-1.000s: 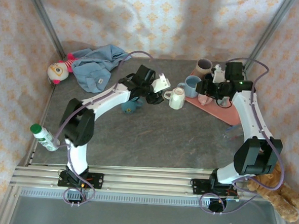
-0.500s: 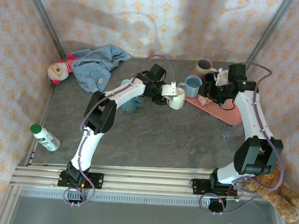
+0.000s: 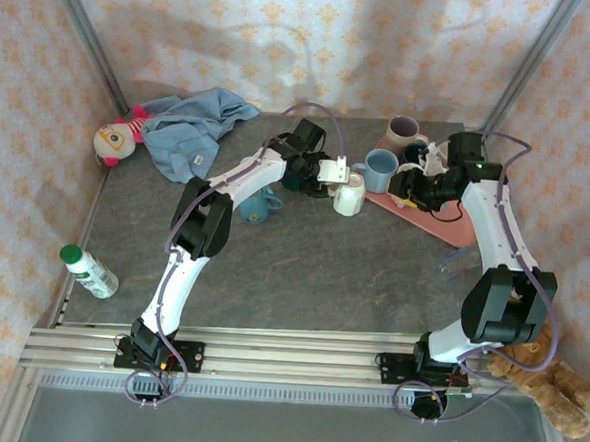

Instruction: Turn the mug right side up

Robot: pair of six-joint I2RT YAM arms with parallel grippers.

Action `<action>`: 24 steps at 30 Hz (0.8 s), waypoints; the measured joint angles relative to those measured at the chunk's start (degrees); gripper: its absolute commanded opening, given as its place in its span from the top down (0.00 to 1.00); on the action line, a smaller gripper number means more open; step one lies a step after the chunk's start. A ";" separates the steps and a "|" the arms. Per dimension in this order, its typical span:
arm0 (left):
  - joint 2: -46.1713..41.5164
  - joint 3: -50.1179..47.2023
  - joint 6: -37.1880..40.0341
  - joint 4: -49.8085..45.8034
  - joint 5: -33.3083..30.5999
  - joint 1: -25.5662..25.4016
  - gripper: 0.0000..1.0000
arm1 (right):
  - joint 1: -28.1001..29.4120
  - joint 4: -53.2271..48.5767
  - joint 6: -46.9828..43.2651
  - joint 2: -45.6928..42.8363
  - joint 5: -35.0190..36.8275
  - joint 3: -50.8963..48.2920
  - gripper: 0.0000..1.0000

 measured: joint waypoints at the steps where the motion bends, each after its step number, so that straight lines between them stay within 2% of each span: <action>1: 0.20 0.31 0.31 -0.24 0.44 0.00 0.43 | -0.15 0.00 0.00 0.00 -0.24 0.00 0.51; 7: 3.19 4.85 1.40 -1.77 2.14 -0.07 0.46 | -1.29 0.04 0.04 0.52 -2.01 0.00 0.51; 12: 7.06 10.19 2.95 -5.38 2.29 -0.07 0.55 | -1.53 0.00 0.02 1.53 -2.51 0.00 0.52; 17: 8.20 10.54 2.93 -6.71 2.47 -0.17 0.59 | -2.12 -0.04 0.04 1.55 -2.49 0.00 0.51; 24: 7.96 9.38 2.67 -7.06 3.98 -0.83 0.71 | -3.13 -0.35 0.02 1.53 -2.25 0.00 0.51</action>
